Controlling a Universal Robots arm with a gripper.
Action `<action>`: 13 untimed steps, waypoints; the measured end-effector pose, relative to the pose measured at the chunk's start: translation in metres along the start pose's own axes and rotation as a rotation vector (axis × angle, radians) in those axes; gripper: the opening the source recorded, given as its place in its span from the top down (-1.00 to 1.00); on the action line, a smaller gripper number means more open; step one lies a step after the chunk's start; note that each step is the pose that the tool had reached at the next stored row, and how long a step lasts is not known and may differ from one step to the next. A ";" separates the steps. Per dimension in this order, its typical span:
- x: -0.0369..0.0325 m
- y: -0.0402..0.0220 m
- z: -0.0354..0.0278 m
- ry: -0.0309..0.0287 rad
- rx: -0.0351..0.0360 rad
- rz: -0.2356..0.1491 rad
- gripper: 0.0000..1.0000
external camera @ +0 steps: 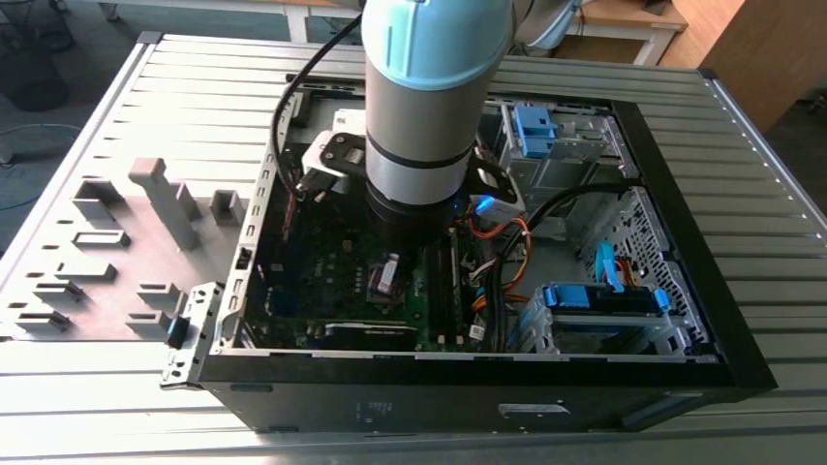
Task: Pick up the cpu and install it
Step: 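Close the cpu cover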
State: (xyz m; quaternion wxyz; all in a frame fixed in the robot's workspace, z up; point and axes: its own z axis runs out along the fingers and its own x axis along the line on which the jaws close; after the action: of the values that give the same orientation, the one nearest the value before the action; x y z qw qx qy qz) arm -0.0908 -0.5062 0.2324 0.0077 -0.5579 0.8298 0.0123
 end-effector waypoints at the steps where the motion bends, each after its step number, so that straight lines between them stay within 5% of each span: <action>1: 0.0000 0.0000 0.0001 -0.0054 -0.0015 -0.010 0.79; 5: 0.0000 0.0001 -0.0001 -0.0269 -0.0101 -0.033 0.79; 13: -0.0020 0.0000 0.0002 -0.0275 -0.0103 -0.033 0.79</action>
State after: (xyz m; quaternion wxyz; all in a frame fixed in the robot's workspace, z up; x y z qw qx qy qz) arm -0.0901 -0.5043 0.2322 0.0165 -0.5713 0.8202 0.0241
